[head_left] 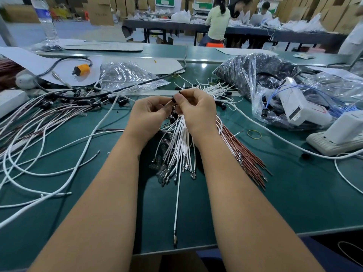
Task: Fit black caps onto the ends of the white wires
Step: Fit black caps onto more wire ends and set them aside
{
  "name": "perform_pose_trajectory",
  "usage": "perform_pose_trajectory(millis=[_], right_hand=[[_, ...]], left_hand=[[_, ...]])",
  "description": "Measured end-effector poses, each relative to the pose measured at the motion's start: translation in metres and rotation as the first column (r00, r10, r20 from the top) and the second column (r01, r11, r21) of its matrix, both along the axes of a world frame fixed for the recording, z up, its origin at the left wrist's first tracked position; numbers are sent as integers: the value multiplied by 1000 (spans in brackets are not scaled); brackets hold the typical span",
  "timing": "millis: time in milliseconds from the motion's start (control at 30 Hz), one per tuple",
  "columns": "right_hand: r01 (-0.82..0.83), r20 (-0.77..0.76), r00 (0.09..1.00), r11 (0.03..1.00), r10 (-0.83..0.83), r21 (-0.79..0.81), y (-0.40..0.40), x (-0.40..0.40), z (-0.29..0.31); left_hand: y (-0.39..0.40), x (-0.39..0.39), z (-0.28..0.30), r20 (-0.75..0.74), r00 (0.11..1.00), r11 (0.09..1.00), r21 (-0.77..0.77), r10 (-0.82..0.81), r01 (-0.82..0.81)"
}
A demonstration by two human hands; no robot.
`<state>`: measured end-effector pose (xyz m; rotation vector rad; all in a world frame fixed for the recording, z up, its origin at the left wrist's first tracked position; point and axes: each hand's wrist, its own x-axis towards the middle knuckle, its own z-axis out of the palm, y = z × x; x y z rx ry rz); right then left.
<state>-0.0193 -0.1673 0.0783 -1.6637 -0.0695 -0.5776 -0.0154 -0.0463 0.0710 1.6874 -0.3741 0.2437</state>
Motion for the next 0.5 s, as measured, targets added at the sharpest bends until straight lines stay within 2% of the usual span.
perform_pose_trajectory(millis=[100,200,300,400,500], right_hand=[[-1,31,1000,997,3,-73,0,-1,0],[-21,43,999,997,24,-78,2,-2,0],[14,17,1000,994,-12,-112,3,-2,0],[86,6,996,966,-87,-245,-1,0,-4],[120,-1,991,896,-133,-427,-2,1,-6]], left_hand=[[1,1,-1,10,1000,1000,1,27,-27],[1,6,-1,38,997,998,-2,68,-68],[5,11,-4,47,992,992,-57,115,-112],[7,12,-5,59,988,986,-102,139,-133],[8,14,-5,39,990,977,-171,138,-129]])
